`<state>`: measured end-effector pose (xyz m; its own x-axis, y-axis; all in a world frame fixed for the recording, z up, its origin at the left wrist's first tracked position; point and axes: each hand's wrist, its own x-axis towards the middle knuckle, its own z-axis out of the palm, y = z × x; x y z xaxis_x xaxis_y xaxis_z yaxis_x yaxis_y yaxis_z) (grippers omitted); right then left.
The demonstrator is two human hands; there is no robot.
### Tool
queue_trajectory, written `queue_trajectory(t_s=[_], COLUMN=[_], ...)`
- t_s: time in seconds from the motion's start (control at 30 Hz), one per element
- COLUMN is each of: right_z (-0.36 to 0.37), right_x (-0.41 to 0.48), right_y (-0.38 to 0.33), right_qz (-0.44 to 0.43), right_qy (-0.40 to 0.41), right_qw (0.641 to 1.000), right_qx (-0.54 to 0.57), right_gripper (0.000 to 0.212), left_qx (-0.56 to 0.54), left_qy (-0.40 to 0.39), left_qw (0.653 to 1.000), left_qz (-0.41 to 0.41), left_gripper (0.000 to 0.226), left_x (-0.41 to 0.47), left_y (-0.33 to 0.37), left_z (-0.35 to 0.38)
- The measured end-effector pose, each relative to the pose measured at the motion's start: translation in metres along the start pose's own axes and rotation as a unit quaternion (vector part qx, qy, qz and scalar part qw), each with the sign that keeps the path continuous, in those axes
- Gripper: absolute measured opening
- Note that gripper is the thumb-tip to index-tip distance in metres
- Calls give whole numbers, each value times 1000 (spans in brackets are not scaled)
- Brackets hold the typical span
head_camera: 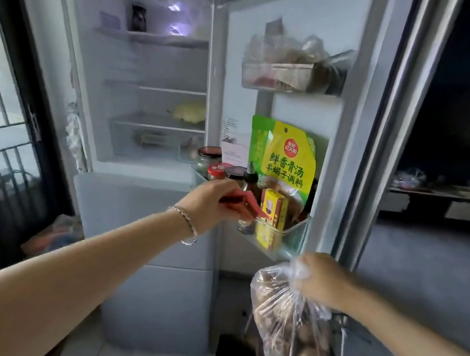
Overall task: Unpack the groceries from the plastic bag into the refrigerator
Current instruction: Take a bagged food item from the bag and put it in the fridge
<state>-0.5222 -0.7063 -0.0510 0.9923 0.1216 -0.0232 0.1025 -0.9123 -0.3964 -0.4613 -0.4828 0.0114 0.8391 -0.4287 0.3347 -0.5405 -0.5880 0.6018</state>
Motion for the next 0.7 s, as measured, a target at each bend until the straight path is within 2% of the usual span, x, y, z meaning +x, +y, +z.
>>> queue_trajectory(t_s=[0.1,0.17,0.27,0.33,0.4,0.47,0.57,0.63,0.7], right_z=[4,6,6,4,5,4,1,1,4], right_x=[12,19,28,31,33,34,35,34,35], right_y=[-1,2,6,10,15,21,28,31,33], right_qz=[40,56,62,61,57,58,31,24,34], right_qy=[15,11,16,12,8,6,-9,-14,-5], right_qw=[999,998,998,998,998,997,998,999,999], right_qx=[-2,-1,-2,-6,-23,-43,-56,-45,-21], right_gripper=[25,27,28,24,17,9,26,25,15], left_qx=[106,141,262,307,304,270,229,179,125], left_qy=[-34,-80,-200,-220,-212,-176,-80,-43,-38], left_qw=[989,978,931,910,914,934,963,980,991], left_qz=[96,130,159,171,164,153,116,68,7], left_gripper=[28,35,39,38,36,33,32,42,63], left_x=[50,72,94,100,102,99,92,87,89], left_y=[-2,-1,-6,-9,-12,-13,-15,-11,-3], left_z=[4,14,37,48,58,61,59,61,65])
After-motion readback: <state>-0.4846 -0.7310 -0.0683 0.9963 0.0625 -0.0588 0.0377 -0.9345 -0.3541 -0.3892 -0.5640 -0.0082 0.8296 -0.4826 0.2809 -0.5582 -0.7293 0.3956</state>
